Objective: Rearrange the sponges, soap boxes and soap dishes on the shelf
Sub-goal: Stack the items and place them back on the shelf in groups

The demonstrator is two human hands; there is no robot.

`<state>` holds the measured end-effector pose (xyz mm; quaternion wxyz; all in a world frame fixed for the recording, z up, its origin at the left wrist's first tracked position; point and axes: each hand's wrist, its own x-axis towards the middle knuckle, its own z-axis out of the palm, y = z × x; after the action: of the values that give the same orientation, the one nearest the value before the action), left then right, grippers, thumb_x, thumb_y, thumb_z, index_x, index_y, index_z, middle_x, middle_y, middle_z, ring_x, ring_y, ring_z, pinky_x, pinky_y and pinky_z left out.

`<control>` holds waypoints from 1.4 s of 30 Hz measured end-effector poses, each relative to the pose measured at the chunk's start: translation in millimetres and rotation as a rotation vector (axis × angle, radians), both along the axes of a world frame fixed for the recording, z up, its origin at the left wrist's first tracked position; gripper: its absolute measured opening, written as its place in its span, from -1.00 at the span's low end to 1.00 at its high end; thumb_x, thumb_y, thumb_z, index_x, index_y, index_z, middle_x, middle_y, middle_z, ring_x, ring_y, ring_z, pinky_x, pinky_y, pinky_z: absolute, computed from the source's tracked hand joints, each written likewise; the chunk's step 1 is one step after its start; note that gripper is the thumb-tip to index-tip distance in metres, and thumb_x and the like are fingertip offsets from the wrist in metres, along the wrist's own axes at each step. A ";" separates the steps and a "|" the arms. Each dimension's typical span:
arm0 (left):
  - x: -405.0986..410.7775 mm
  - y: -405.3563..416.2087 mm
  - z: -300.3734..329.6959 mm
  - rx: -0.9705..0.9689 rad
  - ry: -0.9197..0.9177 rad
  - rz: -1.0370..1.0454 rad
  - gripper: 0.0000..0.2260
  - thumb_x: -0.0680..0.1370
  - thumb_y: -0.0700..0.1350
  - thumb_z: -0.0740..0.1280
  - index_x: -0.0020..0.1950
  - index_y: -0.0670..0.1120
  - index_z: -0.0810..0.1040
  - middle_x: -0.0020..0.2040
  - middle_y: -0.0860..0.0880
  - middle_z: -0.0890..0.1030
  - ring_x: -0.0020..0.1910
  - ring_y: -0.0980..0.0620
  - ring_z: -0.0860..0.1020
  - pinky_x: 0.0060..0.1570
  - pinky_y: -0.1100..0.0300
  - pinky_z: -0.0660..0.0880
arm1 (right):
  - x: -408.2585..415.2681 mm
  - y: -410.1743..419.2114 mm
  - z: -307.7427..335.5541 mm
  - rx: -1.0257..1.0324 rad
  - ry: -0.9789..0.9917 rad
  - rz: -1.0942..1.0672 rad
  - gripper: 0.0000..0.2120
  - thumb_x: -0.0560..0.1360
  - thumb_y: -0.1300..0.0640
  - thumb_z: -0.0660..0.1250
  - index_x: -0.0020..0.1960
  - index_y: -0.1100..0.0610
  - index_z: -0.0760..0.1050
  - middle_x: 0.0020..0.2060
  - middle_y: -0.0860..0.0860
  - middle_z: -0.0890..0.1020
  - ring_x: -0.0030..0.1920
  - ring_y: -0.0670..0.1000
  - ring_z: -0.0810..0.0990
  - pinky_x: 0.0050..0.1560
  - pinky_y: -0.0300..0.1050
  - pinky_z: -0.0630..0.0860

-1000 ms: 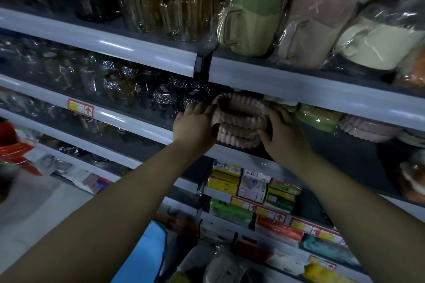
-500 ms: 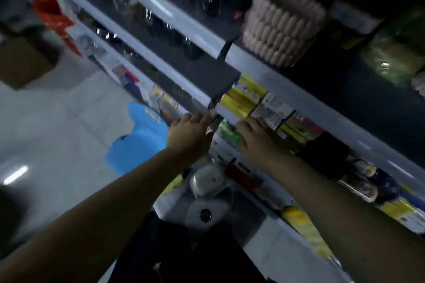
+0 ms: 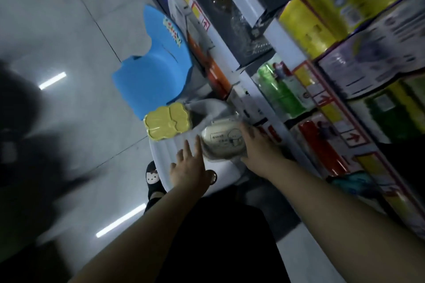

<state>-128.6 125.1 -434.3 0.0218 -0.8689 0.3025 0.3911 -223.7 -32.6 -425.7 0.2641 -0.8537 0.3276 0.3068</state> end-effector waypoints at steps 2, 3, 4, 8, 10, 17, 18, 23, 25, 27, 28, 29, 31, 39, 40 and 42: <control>-3.2 -4.7 -15.7 -0.039 0.034 0.099 -0.08 0.46 0.09 0.41 0.55 -0.01 -0.20 0.52 -0.10 0.18 0.42 -0.15 0.28 0.27 -0.12 0.38 | 2.8 5.3 -13.9 -0.024 0.001 -0.017 -0.11 0.47 0.06 0.34 0.51 0.00 -0.27 0.51 0.17 0.04 0.46 0.26 0.14 0.41 0.18 0.24; -4.6 -7.6 -20.5 -0.082 0.032 0.148 -0.12 0.45 0.06 0.42 0.54 -0.03 -0.13 0.46 -0.10 0.30 0.36 -0.13 0.36 0.24 -0.13 0.43 | 4.2 9.4 -17.4 -0.044 -0.001 -0.033 -0.10 0.46 0.07 0.35 0.50 0.02 -0.26 0.50 0.19 0.06 0.45 0.26 0.16 0.41 0.18 0.23; -5.2 -10.9 -22.5 -0.134 0.013 0.192 -0.18 0.45 0.03 0.42 0.52 -0.06 -0.04 0.39 -0.09 0.41 0.30 -0.12 0.42 0.19 -0.13 0.46 | 5.5 13.9 -18.8 -0.066 -0.008 -0.060 -0.08 0.45 0.07 0.37 0.50 0.02 -0.26 0.49 0.20 0.08 0.45 0.25 0.17 0.41 0.19 0.23; 6.5 -18.2 6.3 -0.276 -0.109 0.190 -0.35 0.46 0.00 0.41 0.43 -0.10 0.15 0.25 -0.10 0.53 0.20 -0.12 0.50 0.06 -0.05 0.51 | 8.5 25.1 7.5 -0.070 -0.072 -0.195 -0.09 0.48 0.09 0.34 0.51 0.00 -0.31 0.51 0.18 0.07 0.48 0.19 0.13 0.45 0.18 0.19; 20.1 -15.8 39.1 -0.341 -0.126 0.161 -0.37 0.44 0.04 0.43 0.39 -0.08 0.18 0.17 -0.09 0.57 0.12 -0.13 0.53 -0.06 0.02 0.50 | 9.8 24.8 41.3 -0.086 -0.155 -0.208 -0.12 0.50 0.07 0.31 0.52 -0.01 -0.29 0.51 0.17 0.07 0.49 0.18 0.10 0.46 0.15 0.17; 73.4 -38.7 182.9 -0.554 0.053 0.145 -0.36 0.32 0.21 0.49 0.27 0.03 0.31 0.11 0.00 0.60 0.03 -0.10 0.57 -0.15 0.09 0.47 | 20.2 17.2 198.7 -0.241 -0.367 -0.326 -0.14 0.48 0.03 0.33 0.53 0.00 -0.21 0.46 0.17 0.15 0.42 0.19 0.19 0.35 0.08 0.31; 79.3 -48.3 202.3 -0.588 0.066 0.092 -0.37 0.32 0.22 0.48 0.26 0.05 0.32 0.11 -0.01 0.61 0.05 -0.11 0.57 -0.11 0.07 0.49 | 20.2 14.0 219.5 -0.288 -0.386 -0.352 -0.13 0.47 0.02 0.34 0.53 0.01 -0.20 0.45 0.17 0.16 0.41 0.19 0.20 0.34 0.06 0.31; 100.1 -98.6 288.9 -0.771 -0.058 -0.269 -0.40 0.34 0.30 0.41 0.26 0.10 0.32 0.04 -0.01 0.63 0.02 -0.14 0.60 -0.08 0.03 0.54 | 11.4 4.8 308.0 -0.480 -0.504 -0.549 -0.11 0.44 -0.03 0.38 0.54 0.05 -0.14 0.44 0.18 0.21 0.41 0.21 0.23 0.32 0.11 0.36; 103.7 -117.1 317.7 -0.877 -0.077 -0.386 -0.41 0.33 0.28 0.44 0.27 0.09 0.38 0.10 0.02 0.60 0.03 -0.09 0.59 -0.06 0.00 0.56 | 4.6 2.9 333.8 -0.543 -0.498 -0.632 -0.12 0.45 -0.05 0.37 0.54 0.06 -0.13 0.46 0.18 0.20 0.42 0.21 0.21 0.34 0.11 0.33; 103.0 -135.6 340.7 -0.978 -0.063 -0.500 -0.42 0.33 0.24 0.47 0.26 0.05 0.46 0.15 -0.01 0.55 0.06 -0.08 0.56 -0.06 0.00 0.56 | -5.1 3.0 354.9 -0.595 -0.514 -0.707 -0.13 0.45 -0.10 0.36 0.54 0.03 -0.11 0.45 0.17 0.22 0.41 0.21 0.24 0.33 0.11 0.34; 100.0 -145.2 350.5 -1.021 -0.053 -0.562 -0.44 0.33 0.23 0.48 0.24 0.04 0.48 0.15 -0.03 0.55 0.07 -0.09 0.56 -0.07 0.00 0.56 | -10.9 4.1 363.8 -0.619 -0.528 -0.742 -0.14 0.45 -0.13 0.35 0.53 0.01 -0.11 0.45 0.16 0.22 0.39 0.21 0.27 0.31 0.12 0.36; 95.5 -153.9 359.4 -1.046 -0.048 -0.619 -0.44 0.32 0.24 0.48 0.23 0.04 0.49 0.14 -0.04 0.57 0.07 -0.10 0.57 -0.07 0.00 0.56 | -17.4 5.4 371.0 -0.631 -0.536 -0.782 -0.15 0.46 -0.15 0.33 0.53 -0.02 -0.12 0.45 0.14 0.21 0.38 0.21 0.29 0.30 0.12 0.38; 81.6 -169.4 376.1 -1.107 -0.073 -0.733 -0.38 0.33 0.27 0.46 0.30 0.05 0.44 0.14 -0.06 0.60 0.09 -0.13 0.57 -0.06 -0.01 0.56 | -31.5 8.1 382.6 -0.650 -0.529 -0.873 -0.19 0.48 -0.17 0.31 0.53 -0.07 -0.12 0.46 0.13 0.18 0.37 0.21 0.30 0.31 0.09 0.39; 9.3 -235.1 404.9 -1.152 -0.377 -1.056 -0.33 0.47 0.26 0.30 0.50 0.04 0.20 0.27 -0.15 0.54 0.25 -0.24 0.46 -0.01 0.01 0.48 | -88.0 -32.3 389.7 -0.749 -0.520 -1.047 -0.21 0.48 0.02 0.36 0.53 0.13 -0.02 0.26 0.26 0.49 0.15 0.24 0.53 -0.07 -0.13 0.46; 2.9 -241.8 403.1 -1.130 -0.401 -1.068 -0.33 0.47 0.27 0.29 0.50 0.03 0.20 0.29 -0.15 0.52 0.28 -0.24 0.44 0.02 -0.01 0.48 | -93.6 -42.2 388.1 -0.760 -0.502 -1.043 -0.22 0.49 0.03 0.35 0.54 0.11 -0.03 0.24 0.26 0.51 0.13 0.25 0.55 -0.08 -0.13 0.47; -7.9 -257.2 399.3 -1.059 -0.478 -1.080 -0.31 0.48 0.29 0.24 0.51 0.01 0.16 0.37 -0.15 0.45 0.36 -0.22 0.36 0.15 -0.02 0.43 | -102.1 -61.6 385.4 -0.746 -0.466 -1.036 -0.22 0.49 0.00 0.33 0.54 0.02 -0.06 0.25 0.25 0.50 0.10 0.27 0.56 -0.06 -0.01 0.56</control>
<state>-136.5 -132.1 -34.9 -0.1432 -0.5571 0.8152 -0.0667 -325.8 -94.1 -40.3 0.1283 -0.6644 0.7127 -0.1847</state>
